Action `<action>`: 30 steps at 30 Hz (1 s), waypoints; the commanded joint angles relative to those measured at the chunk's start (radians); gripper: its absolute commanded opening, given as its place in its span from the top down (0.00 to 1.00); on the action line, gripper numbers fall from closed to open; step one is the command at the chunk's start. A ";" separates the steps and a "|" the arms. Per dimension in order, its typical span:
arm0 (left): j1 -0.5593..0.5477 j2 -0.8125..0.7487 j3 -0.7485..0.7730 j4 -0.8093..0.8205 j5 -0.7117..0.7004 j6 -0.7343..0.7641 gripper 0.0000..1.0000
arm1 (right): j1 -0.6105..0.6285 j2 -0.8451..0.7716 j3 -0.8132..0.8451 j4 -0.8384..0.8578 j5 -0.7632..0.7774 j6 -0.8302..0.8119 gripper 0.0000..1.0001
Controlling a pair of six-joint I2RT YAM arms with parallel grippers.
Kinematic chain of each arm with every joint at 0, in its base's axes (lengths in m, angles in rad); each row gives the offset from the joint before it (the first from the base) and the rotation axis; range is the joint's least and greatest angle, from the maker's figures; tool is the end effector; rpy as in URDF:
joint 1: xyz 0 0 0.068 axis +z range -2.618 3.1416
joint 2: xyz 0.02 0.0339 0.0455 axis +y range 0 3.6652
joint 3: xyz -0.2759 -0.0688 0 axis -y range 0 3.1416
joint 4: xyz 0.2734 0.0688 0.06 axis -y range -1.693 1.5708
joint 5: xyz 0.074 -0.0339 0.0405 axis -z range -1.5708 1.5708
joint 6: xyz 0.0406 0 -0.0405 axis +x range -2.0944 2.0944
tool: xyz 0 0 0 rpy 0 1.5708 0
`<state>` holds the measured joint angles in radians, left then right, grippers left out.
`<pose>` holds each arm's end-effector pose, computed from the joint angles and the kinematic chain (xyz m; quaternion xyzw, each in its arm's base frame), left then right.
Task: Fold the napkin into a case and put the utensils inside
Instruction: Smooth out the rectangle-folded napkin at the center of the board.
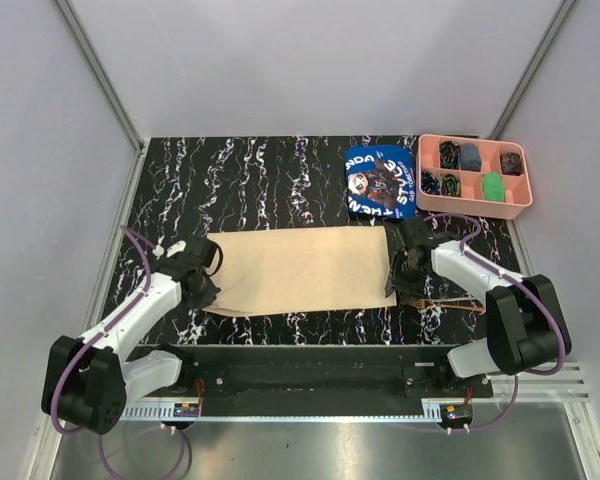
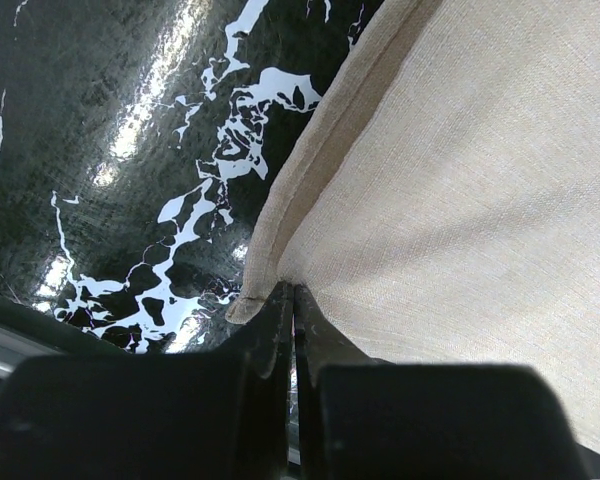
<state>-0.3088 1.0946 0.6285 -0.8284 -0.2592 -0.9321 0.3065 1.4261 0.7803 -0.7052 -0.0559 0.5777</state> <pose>0.1895 -0.0495 0.1805 -0.3181 0.9294 0.0248 0.1855 0.2469 0.0805 0.1581 0.1313 0.9849 0.0720 0.0872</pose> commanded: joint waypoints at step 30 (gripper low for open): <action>0.004 0.068 -0.055 0.100 0.072 0.007 0.73 | 0.002 -0.018 -0.041 0.050 0.001 0.048 0.89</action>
<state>-0.3088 1.1568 0.5880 -0.7567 -0.2058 -0.9169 0.3065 1.4273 0.7418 -0.6682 -0.0547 0.6182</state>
